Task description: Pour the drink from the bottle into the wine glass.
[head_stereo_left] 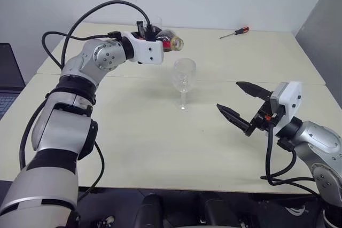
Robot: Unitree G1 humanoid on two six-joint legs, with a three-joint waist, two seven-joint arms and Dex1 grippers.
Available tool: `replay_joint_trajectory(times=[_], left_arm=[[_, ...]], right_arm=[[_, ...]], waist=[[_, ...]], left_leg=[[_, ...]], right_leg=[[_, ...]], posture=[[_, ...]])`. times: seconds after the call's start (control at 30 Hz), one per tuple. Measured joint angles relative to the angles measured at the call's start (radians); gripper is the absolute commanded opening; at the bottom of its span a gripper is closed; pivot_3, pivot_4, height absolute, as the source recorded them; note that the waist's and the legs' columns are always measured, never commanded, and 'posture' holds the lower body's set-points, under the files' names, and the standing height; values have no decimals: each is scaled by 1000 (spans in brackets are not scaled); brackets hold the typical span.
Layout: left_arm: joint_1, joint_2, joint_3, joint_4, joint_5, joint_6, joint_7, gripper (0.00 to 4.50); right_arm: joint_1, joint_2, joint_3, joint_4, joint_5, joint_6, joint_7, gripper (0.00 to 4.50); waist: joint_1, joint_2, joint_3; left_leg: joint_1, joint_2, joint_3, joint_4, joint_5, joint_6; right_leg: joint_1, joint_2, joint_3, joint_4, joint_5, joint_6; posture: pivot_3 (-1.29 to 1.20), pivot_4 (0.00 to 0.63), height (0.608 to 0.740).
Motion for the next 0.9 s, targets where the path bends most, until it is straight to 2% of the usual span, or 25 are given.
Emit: replay_joint_trajectory(times=[0.9], left_arm=[[-60, 39, -114, 50, 181, -63, 205, 899]], right_arm=[[-26, 0, 9, 28, -18, -1, 3, 4500]], waist=[[0, 0, 0]], left_leg=[[0, 0, 0, 2, 0, 0]], right_leg=[[0, 0, 0, 1, 1, -2]], posture=[[0, 150, 740]])
